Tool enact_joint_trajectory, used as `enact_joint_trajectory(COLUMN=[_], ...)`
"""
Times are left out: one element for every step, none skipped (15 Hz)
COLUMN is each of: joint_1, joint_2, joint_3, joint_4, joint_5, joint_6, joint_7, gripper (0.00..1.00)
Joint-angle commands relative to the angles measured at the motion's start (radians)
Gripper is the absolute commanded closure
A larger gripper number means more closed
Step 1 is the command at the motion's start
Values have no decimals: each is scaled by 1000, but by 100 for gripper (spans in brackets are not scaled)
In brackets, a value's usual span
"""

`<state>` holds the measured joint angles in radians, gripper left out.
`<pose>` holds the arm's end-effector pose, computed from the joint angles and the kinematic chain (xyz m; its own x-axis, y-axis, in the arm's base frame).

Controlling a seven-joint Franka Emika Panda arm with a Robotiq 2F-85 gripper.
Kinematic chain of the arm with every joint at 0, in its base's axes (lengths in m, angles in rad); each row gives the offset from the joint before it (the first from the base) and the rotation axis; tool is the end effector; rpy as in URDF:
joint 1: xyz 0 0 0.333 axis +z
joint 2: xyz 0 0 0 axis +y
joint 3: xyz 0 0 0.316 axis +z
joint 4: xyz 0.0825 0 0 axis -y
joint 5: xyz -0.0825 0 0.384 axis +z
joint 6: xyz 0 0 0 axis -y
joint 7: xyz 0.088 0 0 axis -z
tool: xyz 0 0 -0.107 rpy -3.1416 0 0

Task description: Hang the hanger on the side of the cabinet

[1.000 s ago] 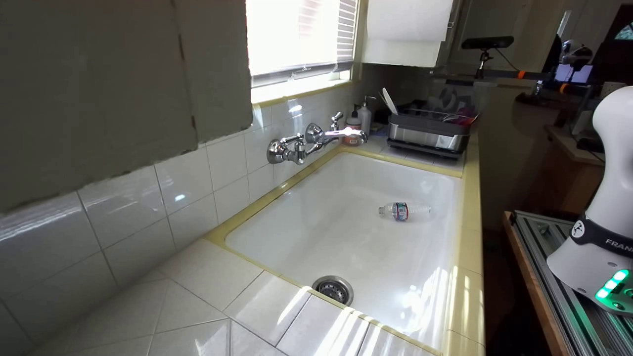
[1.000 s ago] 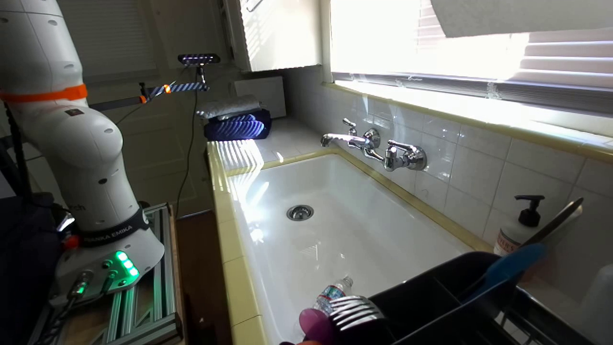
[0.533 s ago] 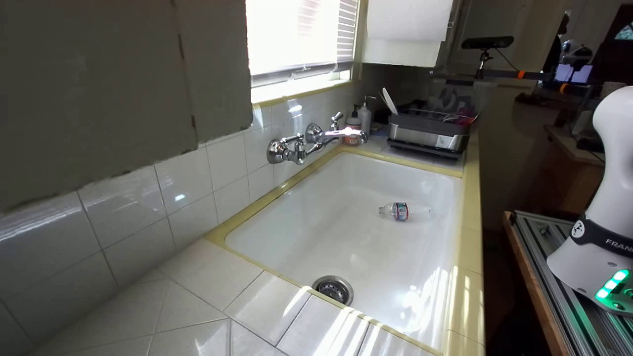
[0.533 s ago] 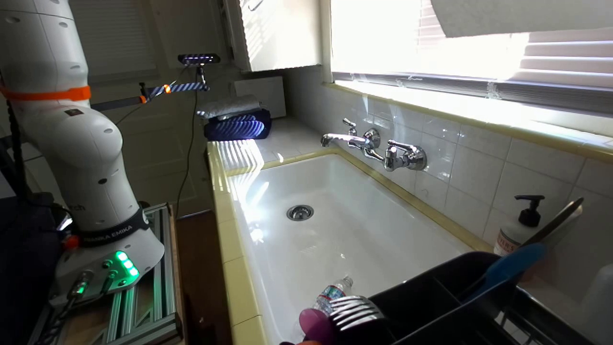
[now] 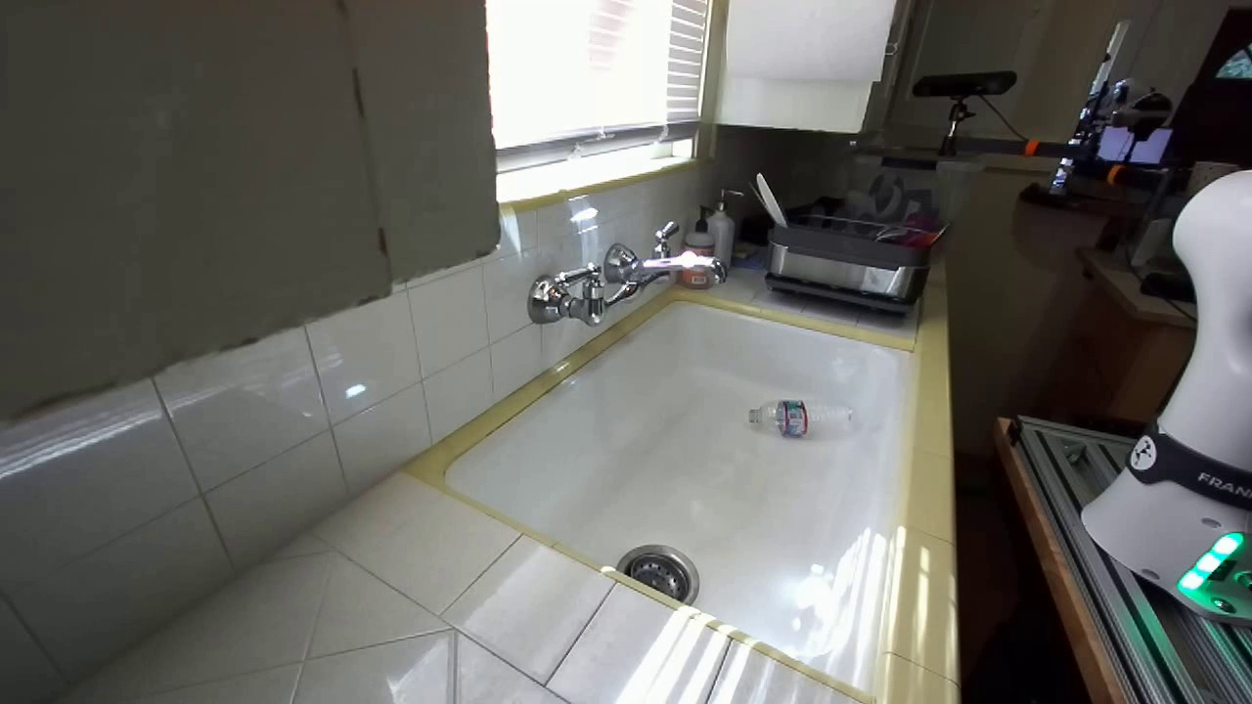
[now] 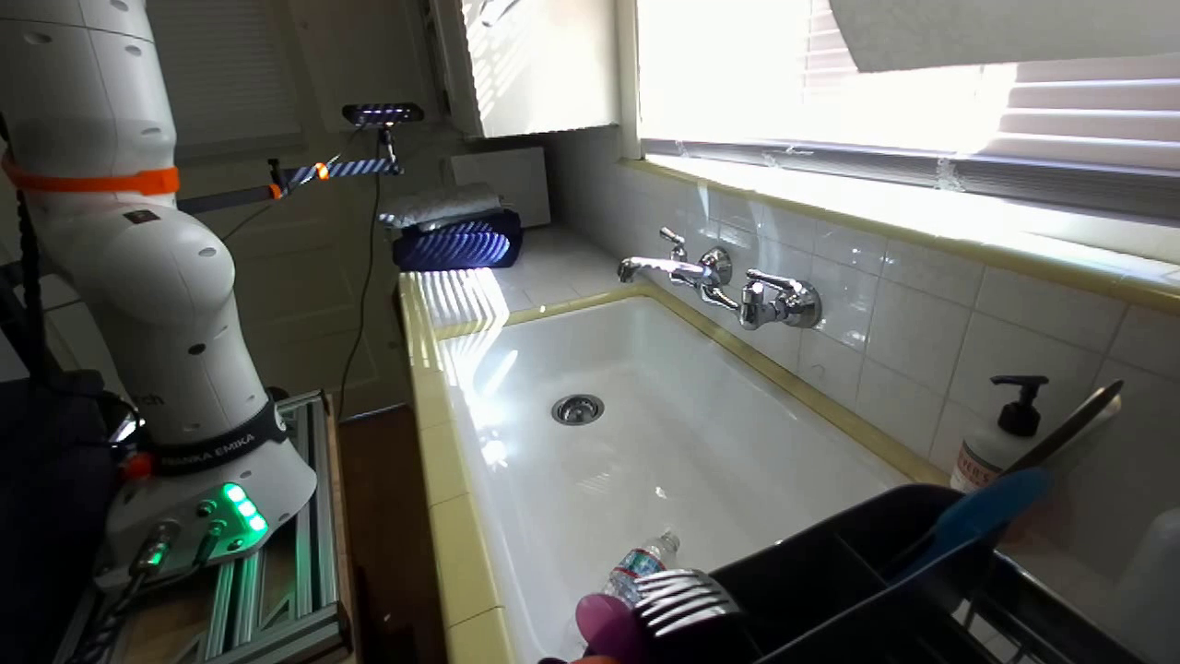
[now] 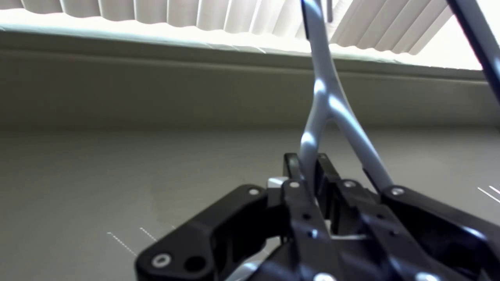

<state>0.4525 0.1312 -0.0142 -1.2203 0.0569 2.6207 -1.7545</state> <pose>0.5509 0.2579 0.8518 -0.4806 0.8685 -0.1214 0.2051 0.2459 0.9473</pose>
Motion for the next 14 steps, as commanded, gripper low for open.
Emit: enact_joint_trajectory(joint_1=[-6, -6, -5, -5, -4, -3, -3, -3, -3, -4, -2, -1, -1, 0], joint_2=[19, 20, 21, 20, 19, 19, 19, 18, 18, 17, 15, 11, 9, 6], joint_3=[8, 10, 11, 13, 14, 16, 17, 18, 17, 17, 14, 12, 11, 9], joint_4=[40, 41, 42, 41, 39, 38, 37, 35, 35, 35, 33, 30, 28, 24], joint_5=[31, 33, 33, 35, 34, 33, 29, 27, 25, 23, 11, -1, -2, -12], joint_6=[-53, -58, -65, -70, -77, -82, -85, -89, -93, -98, -102, -103, -107, -108], joint_7=[-35, -35, -35, -36, -35, -35, -36, -36, -35, -35, -25, -18, -19, -12], gripper=[97, 97, 97, 97, 97, 97, 97, 97, 97, 97, 85, 62, 60, 59])
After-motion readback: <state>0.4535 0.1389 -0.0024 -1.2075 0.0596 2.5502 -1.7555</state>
